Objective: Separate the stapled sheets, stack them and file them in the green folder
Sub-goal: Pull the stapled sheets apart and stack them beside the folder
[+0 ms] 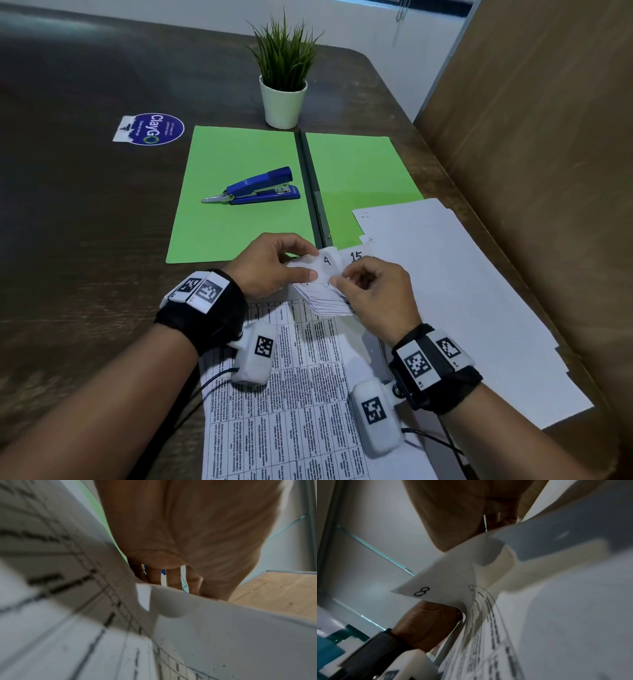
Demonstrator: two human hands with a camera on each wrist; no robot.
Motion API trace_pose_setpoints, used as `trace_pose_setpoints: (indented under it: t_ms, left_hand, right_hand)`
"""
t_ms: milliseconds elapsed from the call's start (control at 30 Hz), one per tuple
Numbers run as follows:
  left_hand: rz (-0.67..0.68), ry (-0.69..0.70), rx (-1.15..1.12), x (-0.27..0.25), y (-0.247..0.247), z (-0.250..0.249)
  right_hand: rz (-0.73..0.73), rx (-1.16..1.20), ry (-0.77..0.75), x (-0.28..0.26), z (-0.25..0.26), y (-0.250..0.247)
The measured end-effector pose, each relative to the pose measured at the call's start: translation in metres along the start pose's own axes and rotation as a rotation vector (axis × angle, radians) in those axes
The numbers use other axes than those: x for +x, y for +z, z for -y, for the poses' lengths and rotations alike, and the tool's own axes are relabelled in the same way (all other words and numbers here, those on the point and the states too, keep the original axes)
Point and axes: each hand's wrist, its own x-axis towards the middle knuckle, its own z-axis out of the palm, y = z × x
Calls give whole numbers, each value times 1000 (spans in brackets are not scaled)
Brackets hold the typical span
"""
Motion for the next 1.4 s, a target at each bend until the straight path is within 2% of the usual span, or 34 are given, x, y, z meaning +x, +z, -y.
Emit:
trace_pose_setpoints:
  t_ms: [133, 233, 400, 533, 767, 933, 1067, 1133, 1267, 1400]
  left_hand:
    - [18, -10, 4, 0, -1, 0]
    - [23, -8, -8, 0, -2, 0]
    - [34, 8, -18, 1, -2, 1]
    - [39, 22, -15, 2, -2, 1]
    - [47, 2, 0, 1, -2, 0]
    - [64, -56, 47, 2, -3, 2]
    - [71, -65, 73, 3, -5, 2]
    - [78, -87, 118, 4, -5, 0]
    - [81, -161, 257, 6, -3, -7]
    - [23, -210, 277, 8, 1, -11]
  right_hand:
    - [-10, -77, -4, 4, 4, 2]
    - [-8, -133, 48, 12, 5, 0]
    - [16, -80, 69, 16, 11, 5]
    - [16, -105, 4, 14, 9, 7]
    - [102, -108, -72, 10, 3, 6]
    - [61, -93, -162, 3, 6, 3]
    - [39, -142, -171, -3, 12, -3]
    - [88, -185, -129, -2, 11, -4]
    - [289, -275, 16, -1, 3, -12]
    - [309, -270, 33, 0, 4, -22]
